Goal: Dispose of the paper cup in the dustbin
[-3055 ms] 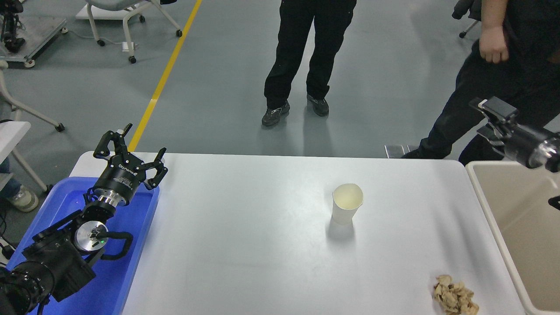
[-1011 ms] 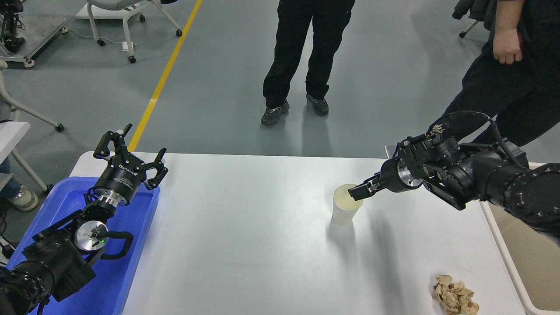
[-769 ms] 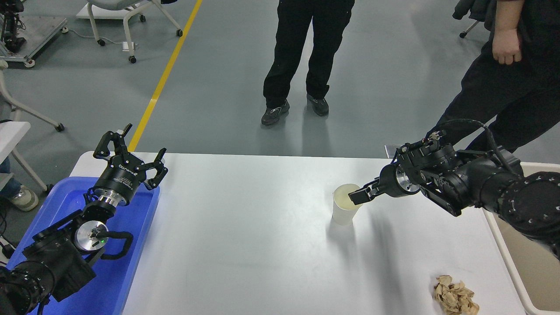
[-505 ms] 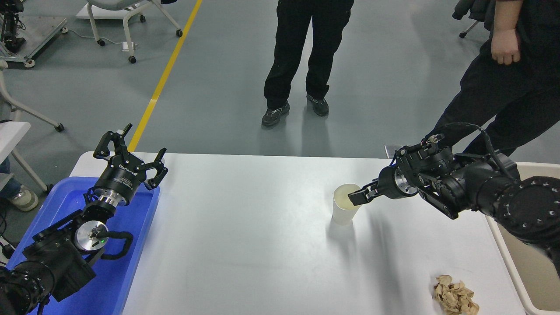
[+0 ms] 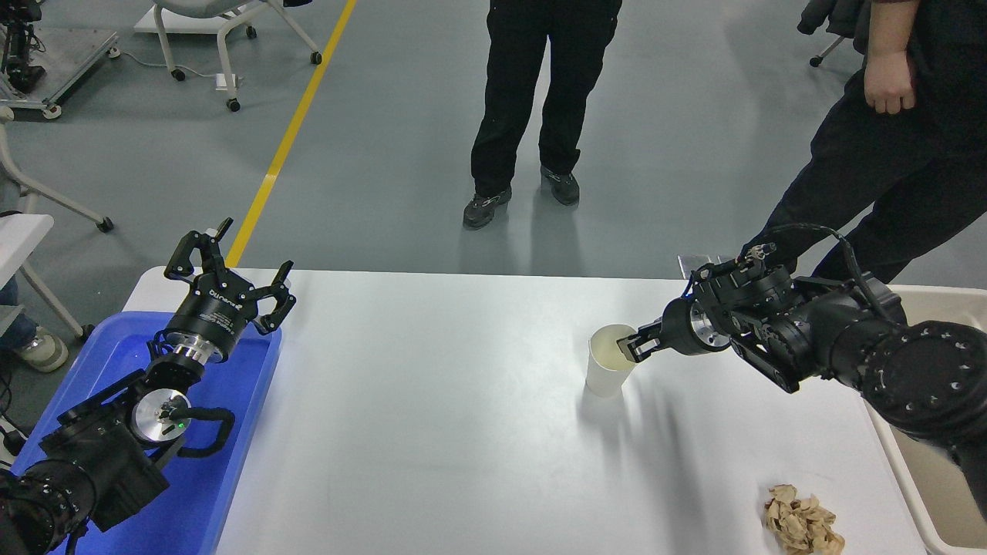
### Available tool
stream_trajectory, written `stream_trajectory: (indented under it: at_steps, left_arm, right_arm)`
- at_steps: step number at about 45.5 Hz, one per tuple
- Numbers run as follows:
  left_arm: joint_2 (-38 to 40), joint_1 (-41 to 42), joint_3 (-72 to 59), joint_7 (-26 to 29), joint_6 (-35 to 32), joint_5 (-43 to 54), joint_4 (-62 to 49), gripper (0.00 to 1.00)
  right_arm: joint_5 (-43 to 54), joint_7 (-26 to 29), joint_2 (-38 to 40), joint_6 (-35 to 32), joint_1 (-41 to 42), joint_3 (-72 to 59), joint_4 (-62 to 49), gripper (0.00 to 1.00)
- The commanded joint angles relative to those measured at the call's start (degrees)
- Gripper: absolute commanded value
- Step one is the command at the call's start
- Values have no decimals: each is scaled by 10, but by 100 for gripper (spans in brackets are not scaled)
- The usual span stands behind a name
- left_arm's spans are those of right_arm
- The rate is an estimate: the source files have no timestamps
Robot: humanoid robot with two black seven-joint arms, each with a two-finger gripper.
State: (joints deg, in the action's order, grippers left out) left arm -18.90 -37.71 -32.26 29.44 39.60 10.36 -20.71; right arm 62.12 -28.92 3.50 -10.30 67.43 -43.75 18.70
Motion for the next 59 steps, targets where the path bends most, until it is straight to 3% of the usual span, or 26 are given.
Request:
stream_trajectory:
  at_steps: [1, 21, 28, 41, 59]
  left_arm:
    - [0, 0, 0, 0, 0, 0, 0, 100]
    - [0, 0, 0, 0, 0, 0, 0, 100]
    - [0, 0, 0, 0, 0, 0, 0, 100]
    - [0, 0, 0, 0, 0, 0, 1, 100]
    - [0, 0, 0, 0, 0, 0, 0, 100]
  right_arm:
    - [-1, -1, -1, -1, -4, 2, -2, 0]
    - [-54, -5, 12, 3, 9, 8, 1, 0]
    - [-70, -39, 36, -1, 19, 9, 9, 0]
    - [-165, -102, 133, -15, 87, 10, 69, 0]
    - [-200, -112, 248, -68, 176, 56, 136, 0]
